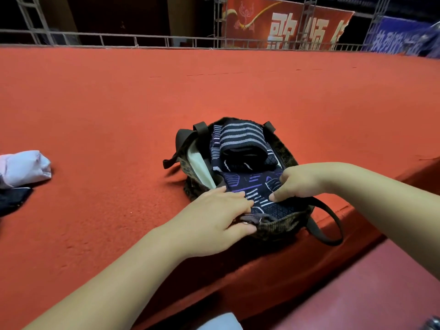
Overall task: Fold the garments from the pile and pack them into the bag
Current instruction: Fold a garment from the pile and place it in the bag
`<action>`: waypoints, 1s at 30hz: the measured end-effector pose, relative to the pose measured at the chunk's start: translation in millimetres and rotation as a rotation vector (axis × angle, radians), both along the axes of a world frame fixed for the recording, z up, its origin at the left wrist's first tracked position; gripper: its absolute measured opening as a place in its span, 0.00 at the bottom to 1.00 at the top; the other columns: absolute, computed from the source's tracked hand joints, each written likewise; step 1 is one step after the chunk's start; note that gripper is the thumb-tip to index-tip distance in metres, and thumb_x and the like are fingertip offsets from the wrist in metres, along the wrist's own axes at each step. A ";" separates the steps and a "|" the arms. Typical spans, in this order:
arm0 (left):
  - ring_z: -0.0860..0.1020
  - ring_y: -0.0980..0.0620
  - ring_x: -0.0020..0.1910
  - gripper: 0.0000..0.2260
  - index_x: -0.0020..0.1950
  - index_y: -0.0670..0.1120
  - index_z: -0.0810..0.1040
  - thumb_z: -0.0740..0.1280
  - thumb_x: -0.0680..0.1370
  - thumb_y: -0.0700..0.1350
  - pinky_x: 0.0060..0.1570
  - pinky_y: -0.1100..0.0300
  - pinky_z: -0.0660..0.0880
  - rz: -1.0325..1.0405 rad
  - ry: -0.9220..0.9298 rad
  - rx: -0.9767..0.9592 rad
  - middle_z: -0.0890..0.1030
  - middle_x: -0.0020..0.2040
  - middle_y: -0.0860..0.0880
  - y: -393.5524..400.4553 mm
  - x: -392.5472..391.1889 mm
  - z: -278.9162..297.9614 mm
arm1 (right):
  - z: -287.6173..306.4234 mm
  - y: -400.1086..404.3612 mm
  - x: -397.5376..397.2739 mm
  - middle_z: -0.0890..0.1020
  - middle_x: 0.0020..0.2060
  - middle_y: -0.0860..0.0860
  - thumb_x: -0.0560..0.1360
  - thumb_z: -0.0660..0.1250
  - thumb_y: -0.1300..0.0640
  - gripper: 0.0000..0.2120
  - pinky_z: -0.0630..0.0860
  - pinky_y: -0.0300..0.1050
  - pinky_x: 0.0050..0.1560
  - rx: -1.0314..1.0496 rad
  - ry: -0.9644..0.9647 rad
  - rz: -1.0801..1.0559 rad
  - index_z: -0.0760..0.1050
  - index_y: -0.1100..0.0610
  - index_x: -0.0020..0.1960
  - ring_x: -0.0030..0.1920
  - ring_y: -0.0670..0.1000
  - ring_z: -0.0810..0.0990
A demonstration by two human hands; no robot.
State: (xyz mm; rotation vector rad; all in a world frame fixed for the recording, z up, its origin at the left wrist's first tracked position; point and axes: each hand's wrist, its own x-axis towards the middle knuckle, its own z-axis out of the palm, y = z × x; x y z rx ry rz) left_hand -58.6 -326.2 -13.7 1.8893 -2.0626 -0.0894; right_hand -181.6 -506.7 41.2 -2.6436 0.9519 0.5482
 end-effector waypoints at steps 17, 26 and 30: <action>0.69 0.50 0.67 0.27 0.53 0.59 0.75 0.59 0.65 0.75 0.71 0.47 0.59 -0.128 0.111 0.509 0.79 0.55 0.58 -50.7 -8.6 22.7 | -7.0 -12.6 -37.7 0.70 0.26 0.46 0.59 0.70 0.32 0.23 0.63 0.38 0.32 -0.150 -0.665 0.345 0.65 0.48 0.36 0.28 0.45 0.65; 0.76 0.55 0.49 0.22 0.58 0.54 0.71 0.72 0.68 0.57 0.48 0.55 0.74 0.023 -0.021 0.233 0.79 0.49 0.58 -11.9 10.3 10.6 | -14.2 -9.6 -28.4 0.83 0.46 0.47 0.75 0.45 0.28 0.37 0.68 0.55 0.63 -0.348 -0.502 0.806 0.82 0.53 0.53 0.52 0.52 0.79; 0.75 0.50 0.47 0.11 0.52 0.49 0.72 0.66 0.75 0.53 0.44 0.55 0.71 0.007 -0.139 0.192 0.77 0.44 0.54 -10.1 10.5 2.0 | -17.1 -4.6 -24.8 0.81 0.54 0.47 0.71 0.41 0.25 0.42 0.71 0.50 0.60 -0.203 -0.387 0.746 0.77 0.51 0.63 0.58 0.49 0.75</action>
